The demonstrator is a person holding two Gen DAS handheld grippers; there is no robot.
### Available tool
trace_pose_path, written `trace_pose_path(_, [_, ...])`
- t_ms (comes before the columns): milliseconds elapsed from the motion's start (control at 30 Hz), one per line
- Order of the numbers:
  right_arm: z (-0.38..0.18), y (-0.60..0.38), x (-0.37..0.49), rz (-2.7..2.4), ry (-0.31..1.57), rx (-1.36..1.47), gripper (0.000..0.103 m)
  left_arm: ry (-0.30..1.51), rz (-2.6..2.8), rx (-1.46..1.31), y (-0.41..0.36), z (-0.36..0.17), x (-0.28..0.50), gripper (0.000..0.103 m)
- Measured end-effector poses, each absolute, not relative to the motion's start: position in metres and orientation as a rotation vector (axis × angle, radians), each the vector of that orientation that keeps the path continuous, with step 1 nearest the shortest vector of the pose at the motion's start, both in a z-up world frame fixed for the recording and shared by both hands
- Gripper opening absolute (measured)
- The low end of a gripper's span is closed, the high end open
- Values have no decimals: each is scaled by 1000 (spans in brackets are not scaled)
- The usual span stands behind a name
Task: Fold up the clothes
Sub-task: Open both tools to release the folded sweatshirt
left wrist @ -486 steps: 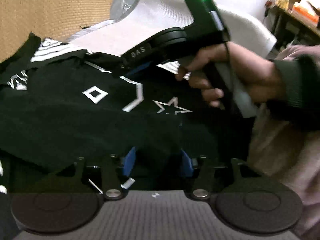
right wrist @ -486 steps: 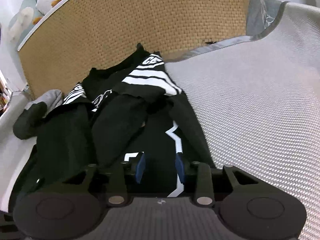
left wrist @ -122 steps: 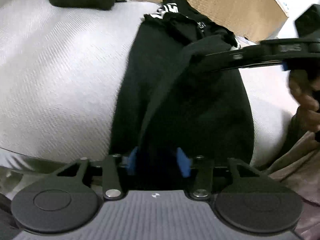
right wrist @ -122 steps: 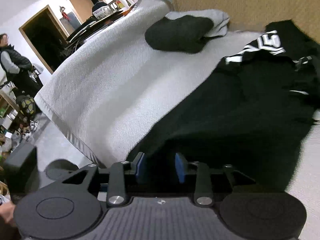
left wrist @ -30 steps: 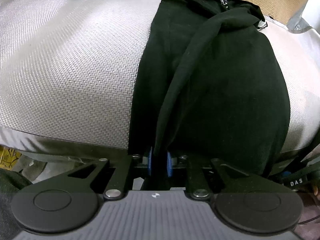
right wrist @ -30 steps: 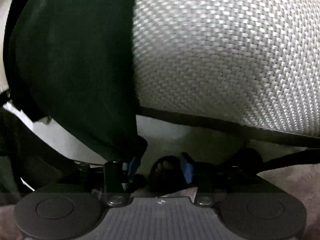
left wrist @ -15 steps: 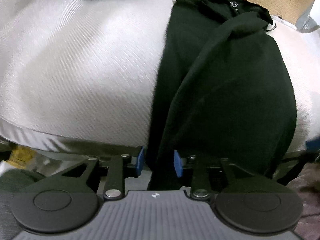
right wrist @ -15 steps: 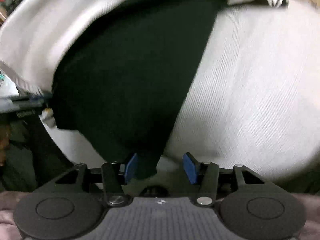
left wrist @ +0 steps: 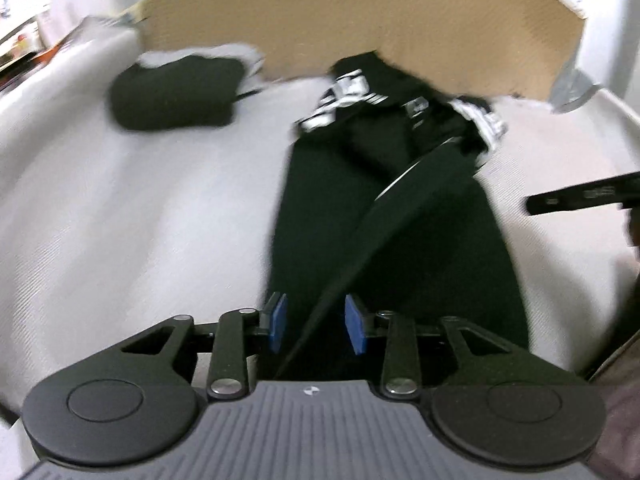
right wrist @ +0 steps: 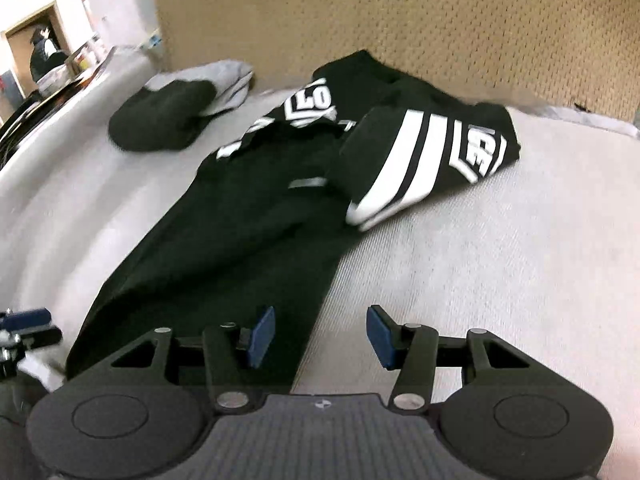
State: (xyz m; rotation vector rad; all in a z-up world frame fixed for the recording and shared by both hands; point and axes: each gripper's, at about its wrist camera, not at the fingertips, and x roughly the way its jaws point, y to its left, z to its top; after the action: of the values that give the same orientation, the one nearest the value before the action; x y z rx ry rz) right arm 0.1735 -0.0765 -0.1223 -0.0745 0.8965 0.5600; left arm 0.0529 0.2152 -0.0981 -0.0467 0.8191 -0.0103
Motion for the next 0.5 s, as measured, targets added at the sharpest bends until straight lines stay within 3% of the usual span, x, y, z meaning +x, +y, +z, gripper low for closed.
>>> trace_pose_path(267, [-104, -67, 223, 547, 848, -68, 55, 824, -24, 11, 204, -110, 153, 43])
trace_pose_path(500, [-110, -59, 264, 558, 858, -19, 55, 830, -13, -7, 201, -120, 202, 38])
